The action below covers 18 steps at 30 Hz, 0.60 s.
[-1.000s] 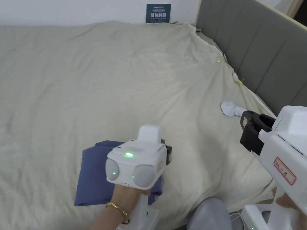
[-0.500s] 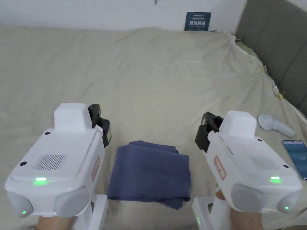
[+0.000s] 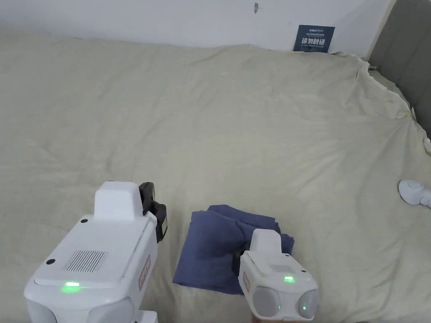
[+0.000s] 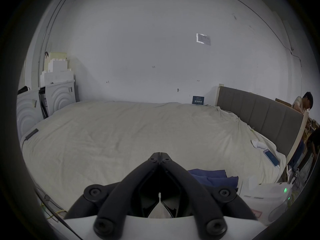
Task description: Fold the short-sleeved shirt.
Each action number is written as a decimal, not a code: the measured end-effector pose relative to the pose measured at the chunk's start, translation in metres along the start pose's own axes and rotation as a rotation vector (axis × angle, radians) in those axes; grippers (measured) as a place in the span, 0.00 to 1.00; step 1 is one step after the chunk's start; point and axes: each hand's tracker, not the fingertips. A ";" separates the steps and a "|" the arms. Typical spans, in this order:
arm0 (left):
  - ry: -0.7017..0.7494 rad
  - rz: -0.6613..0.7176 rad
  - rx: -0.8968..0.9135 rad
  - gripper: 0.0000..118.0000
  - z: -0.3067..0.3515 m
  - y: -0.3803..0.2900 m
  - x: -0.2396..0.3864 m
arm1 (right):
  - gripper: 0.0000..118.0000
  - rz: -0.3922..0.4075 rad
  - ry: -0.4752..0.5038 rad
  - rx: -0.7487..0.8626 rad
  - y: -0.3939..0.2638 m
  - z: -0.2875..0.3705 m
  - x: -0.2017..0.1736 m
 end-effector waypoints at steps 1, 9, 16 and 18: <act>-0.007 0.017 -0.005 0.00 -0.002 0.001 0.000 | 0.00 -0.001 0.001 0.005 -0.001 0.000 0.001; -0.250 0.267 -0.187 0.69 -0.048 0.028 -0.023 | 0.00 0.005 0.017 -0.009 0.001 -0.002 0.004; -0.449 0.492 -0.487 1.00 -0.127 0.007 -0.065 | 0.00 -0.021 0.041 -0.007 0.002 -0.001 0.008; -0.528 0.582 -0.589 1.00 -0.145 -0.010 -0.074 | 0.00 -0.009 0.040 -0.007 0.002 -0.001 0.008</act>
